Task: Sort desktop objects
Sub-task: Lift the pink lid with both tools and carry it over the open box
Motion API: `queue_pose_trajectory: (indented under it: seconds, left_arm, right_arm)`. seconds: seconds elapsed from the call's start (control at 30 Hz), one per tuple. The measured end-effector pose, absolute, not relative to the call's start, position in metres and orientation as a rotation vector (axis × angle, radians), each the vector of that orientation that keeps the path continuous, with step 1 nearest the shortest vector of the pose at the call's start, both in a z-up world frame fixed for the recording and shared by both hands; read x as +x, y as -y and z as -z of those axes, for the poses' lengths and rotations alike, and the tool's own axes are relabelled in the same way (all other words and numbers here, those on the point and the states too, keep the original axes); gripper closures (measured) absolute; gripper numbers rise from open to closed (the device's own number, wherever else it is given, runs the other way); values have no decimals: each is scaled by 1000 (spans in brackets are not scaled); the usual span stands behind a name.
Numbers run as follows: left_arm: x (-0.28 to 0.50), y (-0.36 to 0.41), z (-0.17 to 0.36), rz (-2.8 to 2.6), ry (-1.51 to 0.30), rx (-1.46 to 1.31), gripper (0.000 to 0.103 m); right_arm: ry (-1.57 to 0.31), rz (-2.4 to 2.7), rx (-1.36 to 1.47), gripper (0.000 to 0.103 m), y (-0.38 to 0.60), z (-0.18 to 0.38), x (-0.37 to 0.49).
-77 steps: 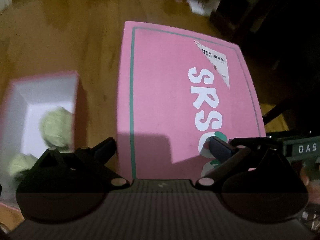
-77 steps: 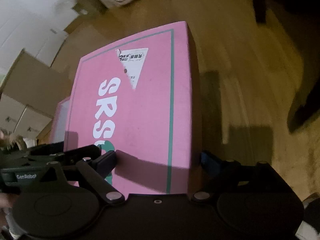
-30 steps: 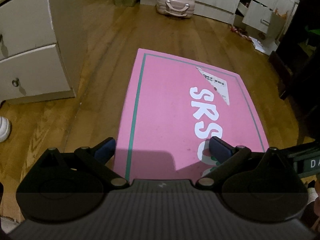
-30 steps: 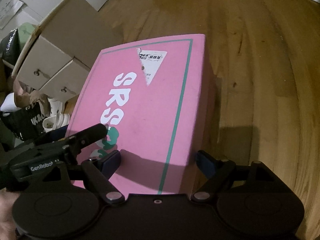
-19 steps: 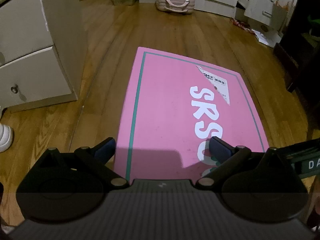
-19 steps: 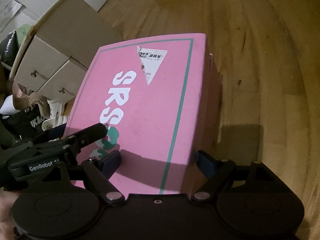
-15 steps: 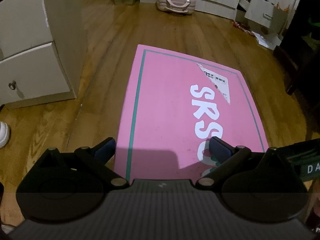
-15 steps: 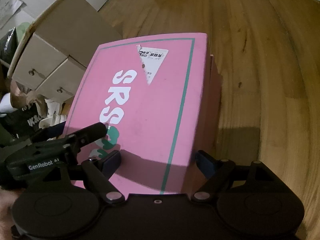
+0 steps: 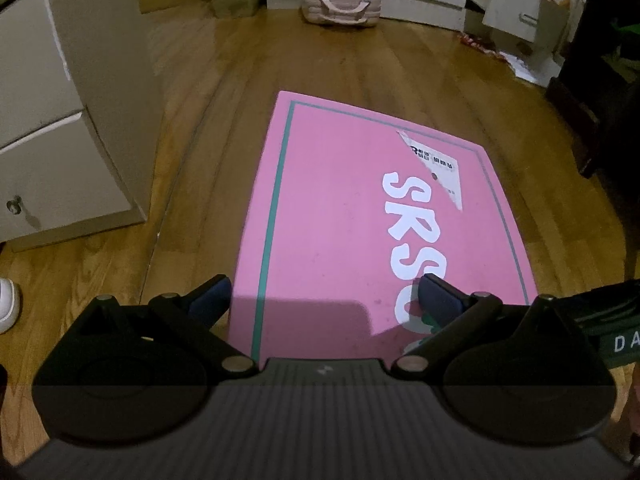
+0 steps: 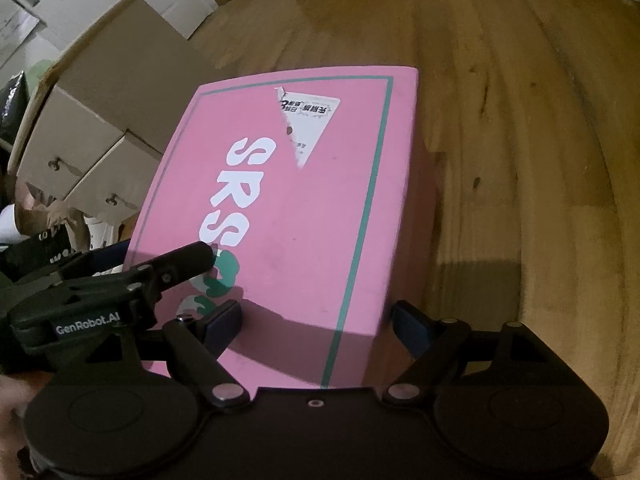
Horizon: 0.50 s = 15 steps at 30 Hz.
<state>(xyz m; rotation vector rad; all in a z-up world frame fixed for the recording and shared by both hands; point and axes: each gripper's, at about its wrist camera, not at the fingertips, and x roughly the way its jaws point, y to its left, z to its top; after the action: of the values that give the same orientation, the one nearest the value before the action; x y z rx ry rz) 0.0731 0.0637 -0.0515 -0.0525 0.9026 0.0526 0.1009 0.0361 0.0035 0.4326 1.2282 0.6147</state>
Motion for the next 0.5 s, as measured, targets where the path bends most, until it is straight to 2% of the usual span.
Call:
queue_pose_trajectory:
  seconds: [0.5]
  left_arm:
    - [71, -73, 65, -60, -867, -132, 2]
  right_arm:
    - [-1195, -610, 375, 16, -45, -3, 104]
